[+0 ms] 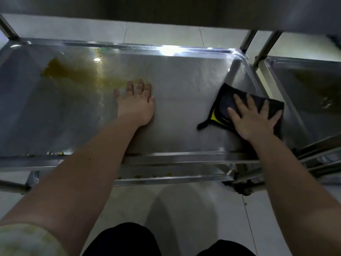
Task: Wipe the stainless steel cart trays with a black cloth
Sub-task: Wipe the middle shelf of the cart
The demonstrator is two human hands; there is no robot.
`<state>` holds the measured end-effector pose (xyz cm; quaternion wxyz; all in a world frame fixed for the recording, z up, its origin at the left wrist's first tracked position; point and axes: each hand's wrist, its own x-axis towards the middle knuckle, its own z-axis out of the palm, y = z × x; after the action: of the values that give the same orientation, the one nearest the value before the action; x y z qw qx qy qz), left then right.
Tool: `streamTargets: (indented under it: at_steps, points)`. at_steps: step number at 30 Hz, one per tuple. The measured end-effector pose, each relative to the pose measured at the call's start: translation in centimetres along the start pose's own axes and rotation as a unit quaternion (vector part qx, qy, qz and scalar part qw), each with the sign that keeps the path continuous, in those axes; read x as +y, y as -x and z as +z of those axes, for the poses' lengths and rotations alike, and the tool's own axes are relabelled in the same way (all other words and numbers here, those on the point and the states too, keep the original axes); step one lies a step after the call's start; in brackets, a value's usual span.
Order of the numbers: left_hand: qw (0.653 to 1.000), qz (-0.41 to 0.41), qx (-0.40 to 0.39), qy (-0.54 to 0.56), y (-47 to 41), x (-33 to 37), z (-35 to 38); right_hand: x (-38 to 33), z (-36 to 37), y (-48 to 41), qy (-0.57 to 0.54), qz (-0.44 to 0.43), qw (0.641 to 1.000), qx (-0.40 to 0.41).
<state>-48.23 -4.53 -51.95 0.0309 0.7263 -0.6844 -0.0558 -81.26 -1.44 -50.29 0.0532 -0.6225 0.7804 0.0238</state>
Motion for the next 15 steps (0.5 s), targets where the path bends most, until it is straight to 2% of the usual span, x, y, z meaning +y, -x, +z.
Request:
streamTargets:
  at_steps: [2, 5, 8, 10, 15]
  points:
    - [1.000, 0.001, 0.000, 0.002, -0.1, 0.0, 0.0, -4.8, 0.8, 2.1, -0.004, -0.060, 0.998, 0.000]
    - [1.000, -0.002, -0.006, 0.003, 0.0, -0.4, -0.3, -12.9, 2.4, 6.6, 0.014, -0.214, 0.977, 0.009]
    - [1.000, -0.001, -0.013, 0.008, 0.2, -0.7, -0.5, -13.0, 1.6, 6.8, -0.002, -0.273, 0.962, -0.008]
    - [1.000, 0.005, -0.010, 0.012, 0.5, -0.5, -0.6, -8.8, 1.1, 5.0, -0.006, -0.265, 0.964, 0.002]
    - [1.000, 0.002, -0.014, 0.009, 0.7, 0.1, -0.8, 4.4, -0.7, 1.9, 0.022, -0.093, 0.995, -0.039]
